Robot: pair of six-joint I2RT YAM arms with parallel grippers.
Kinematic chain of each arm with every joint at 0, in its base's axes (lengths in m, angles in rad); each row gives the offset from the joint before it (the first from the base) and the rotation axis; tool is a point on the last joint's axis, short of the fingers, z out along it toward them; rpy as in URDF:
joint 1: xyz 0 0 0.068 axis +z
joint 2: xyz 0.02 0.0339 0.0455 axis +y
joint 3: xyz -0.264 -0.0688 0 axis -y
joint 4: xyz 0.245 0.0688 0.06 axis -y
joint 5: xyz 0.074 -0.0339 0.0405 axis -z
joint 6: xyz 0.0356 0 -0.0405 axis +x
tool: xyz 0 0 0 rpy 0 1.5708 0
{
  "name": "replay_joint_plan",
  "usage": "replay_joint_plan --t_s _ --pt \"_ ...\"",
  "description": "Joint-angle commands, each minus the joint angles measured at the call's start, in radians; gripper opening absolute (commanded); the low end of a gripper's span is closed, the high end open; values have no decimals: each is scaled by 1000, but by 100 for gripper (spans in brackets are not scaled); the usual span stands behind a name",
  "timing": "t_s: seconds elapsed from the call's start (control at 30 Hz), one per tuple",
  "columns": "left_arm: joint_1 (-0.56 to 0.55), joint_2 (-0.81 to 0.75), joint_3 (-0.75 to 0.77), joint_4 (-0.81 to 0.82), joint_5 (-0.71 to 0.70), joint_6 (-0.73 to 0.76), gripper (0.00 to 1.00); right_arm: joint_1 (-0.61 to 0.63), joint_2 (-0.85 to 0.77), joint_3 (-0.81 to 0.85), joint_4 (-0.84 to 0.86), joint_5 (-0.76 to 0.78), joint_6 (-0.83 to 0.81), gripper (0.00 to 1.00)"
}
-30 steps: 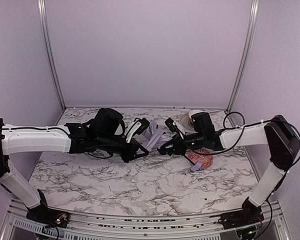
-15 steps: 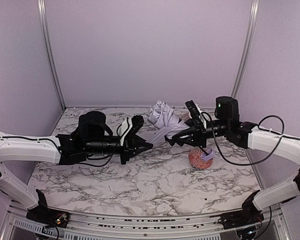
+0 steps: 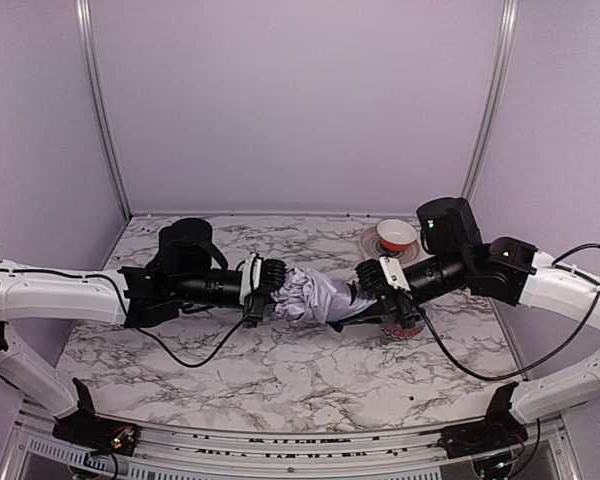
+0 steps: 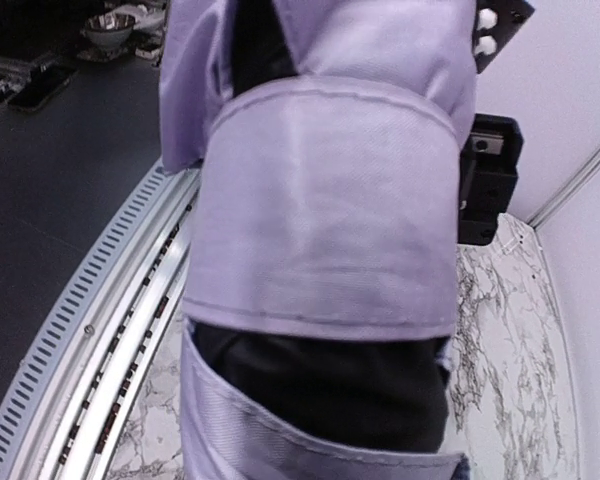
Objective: Put away the umbrella
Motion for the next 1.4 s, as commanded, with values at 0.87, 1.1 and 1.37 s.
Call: replay_joint_plan --t_s 0.87,1.1,1.37 --pt "-52 -308 -147 42 -227 336 0 443 303 -428 385 880 -305 0" --pt "-170 -331 -245 99 -329 329 0 442 316 -436 498 962 -295 0" --pt "-187 -381 -271 103 -316 304 0 437 359 -464 593 1097 -398 0"
